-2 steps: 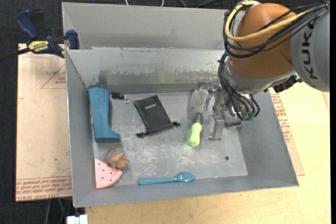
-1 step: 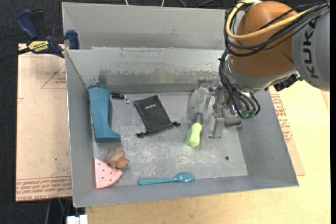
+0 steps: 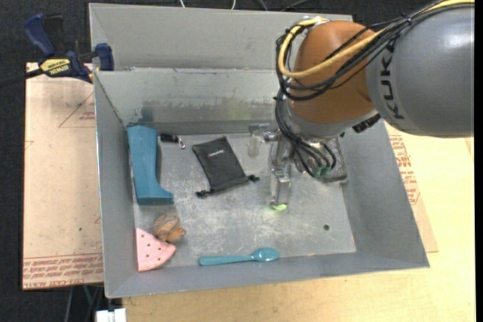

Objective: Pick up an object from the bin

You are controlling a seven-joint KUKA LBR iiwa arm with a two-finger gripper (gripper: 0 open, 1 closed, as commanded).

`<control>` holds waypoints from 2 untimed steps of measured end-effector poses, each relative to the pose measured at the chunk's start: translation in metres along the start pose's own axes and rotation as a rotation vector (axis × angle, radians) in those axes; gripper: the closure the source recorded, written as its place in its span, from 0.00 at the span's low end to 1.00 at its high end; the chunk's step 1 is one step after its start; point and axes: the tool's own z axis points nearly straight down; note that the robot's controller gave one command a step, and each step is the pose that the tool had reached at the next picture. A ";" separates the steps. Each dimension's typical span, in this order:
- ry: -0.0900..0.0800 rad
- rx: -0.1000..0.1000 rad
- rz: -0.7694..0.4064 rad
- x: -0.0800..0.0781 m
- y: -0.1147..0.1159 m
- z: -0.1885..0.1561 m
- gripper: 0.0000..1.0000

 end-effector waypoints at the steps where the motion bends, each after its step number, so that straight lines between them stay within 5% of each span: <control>1: -0.007 0.001 -0.043 -0.021 0.038 0.013 0.00; 2: -0.013 0.000 -0.134 -0.080 0.056 0.070 0.00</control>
Offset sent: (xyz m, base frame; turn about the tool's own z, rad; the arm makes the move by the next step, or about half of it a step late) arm 0.0835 0.0732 -0.0910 -0.1526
